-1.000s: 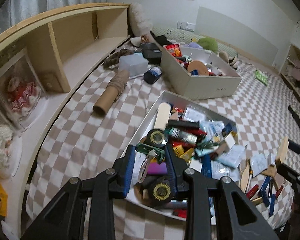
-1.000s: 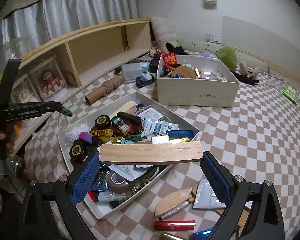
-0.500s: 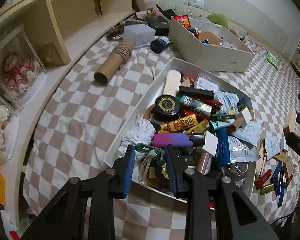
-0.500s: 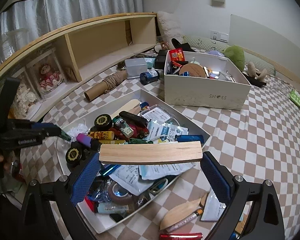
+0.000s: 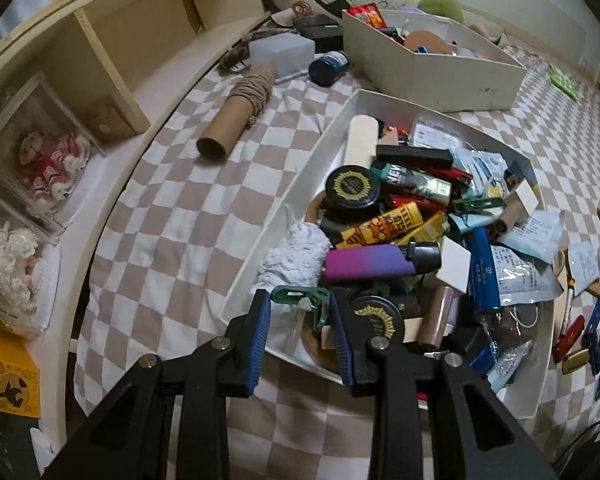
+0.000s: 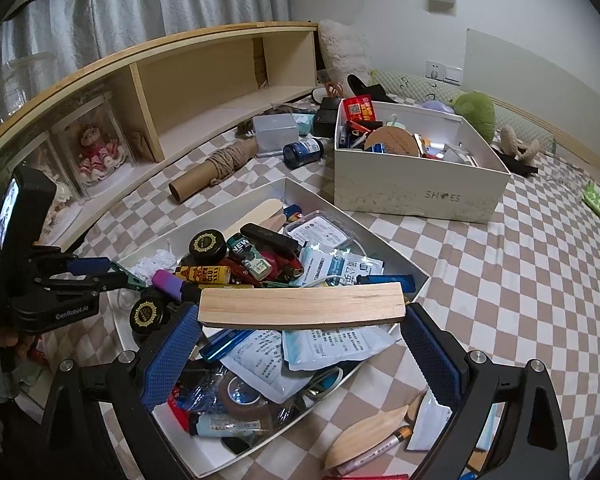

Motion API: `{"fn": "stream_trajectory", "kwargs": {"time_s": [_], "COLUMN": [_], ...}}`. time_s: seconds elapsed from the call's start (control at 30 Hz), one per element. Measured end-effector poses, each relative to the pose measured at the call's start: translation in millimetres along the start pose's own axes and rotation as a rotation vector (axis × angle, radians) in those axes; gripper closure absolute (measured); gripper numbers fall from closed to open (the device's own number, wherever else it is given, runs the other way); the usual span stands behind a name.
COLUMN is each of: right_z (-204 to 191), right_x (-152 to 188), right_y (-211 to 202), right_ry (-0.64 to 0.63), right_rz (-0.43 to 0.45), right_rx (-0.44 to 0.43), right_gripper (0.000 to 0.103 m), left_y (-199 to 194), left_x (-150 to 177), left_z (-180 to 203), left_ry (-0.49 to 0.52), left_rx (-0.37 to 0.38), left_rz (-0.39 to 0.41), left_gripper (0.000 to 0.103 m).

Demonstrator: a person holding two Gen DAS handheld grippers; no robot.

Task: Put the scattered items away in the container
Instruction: 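Lower the blue lighter into the tray with the left gripper while the right lowers the strip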

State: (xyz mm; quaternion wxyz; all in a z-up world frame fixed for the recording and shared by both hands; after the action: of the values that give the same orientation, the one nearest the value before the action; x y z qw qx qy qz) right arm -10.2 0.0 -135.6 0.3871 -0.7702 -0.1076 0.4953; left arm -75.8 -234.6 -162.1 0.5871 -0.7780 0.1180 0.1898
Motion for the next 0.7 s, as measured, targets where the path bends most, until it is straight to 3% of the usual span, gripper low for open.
{"fn": "stream_trajectory", "kwargs": {"time_s": [0.07, 0.13, 0.17, 0.7], "right_z": [-0.2, 0.2, 0.5, -22.2], "right_x": [-0.2, -0.2, -0.1, -8.8], "right_y": [0.6, 2.5, 3.6, 52.1], "right_ry": [0.001, 0.001, 0.000, 0.031], "right_rz": [-0.001, -0.004, -0.006, -0.061], "right_rx": [-0.002, -0.004, -0.006, -0.110], "right_gripper": [0.004, 0.004, 0.004, 0.004], "left_y": [1.2, -0.1, -2.9, -24.2], "left_x": [-0.8, -1.8, -3.3, -14.4], "left_z": [2.8, 3.7, 3.1, -0.4], "left_ry": [-0.025, -0.076, -0.102, -0.104], "left_rx": [0.032, 0.083, 0.106, 0.071], "left_rz": [-0.003, -0.002, 0.009, 0.079], "left_gripper": [0.064, 0.032, 0.029, 0.029]}}
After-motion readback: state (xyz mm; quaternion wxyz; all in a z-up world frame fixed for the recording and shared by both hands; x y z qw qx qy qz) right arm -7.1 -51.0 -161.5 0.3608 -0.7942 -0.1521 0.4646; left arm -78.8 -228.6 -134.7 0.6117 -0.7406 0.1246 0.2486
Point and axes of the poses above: each gripper's, at about its wrist camera, not at the fingertips, and y roughly the way its jaws point, z to its right, x to its underside, the point moved 7 cm from there along y, roughly the way its jaws point, and after that the axes turned 10 degrees about y, right-handed, at the moved point
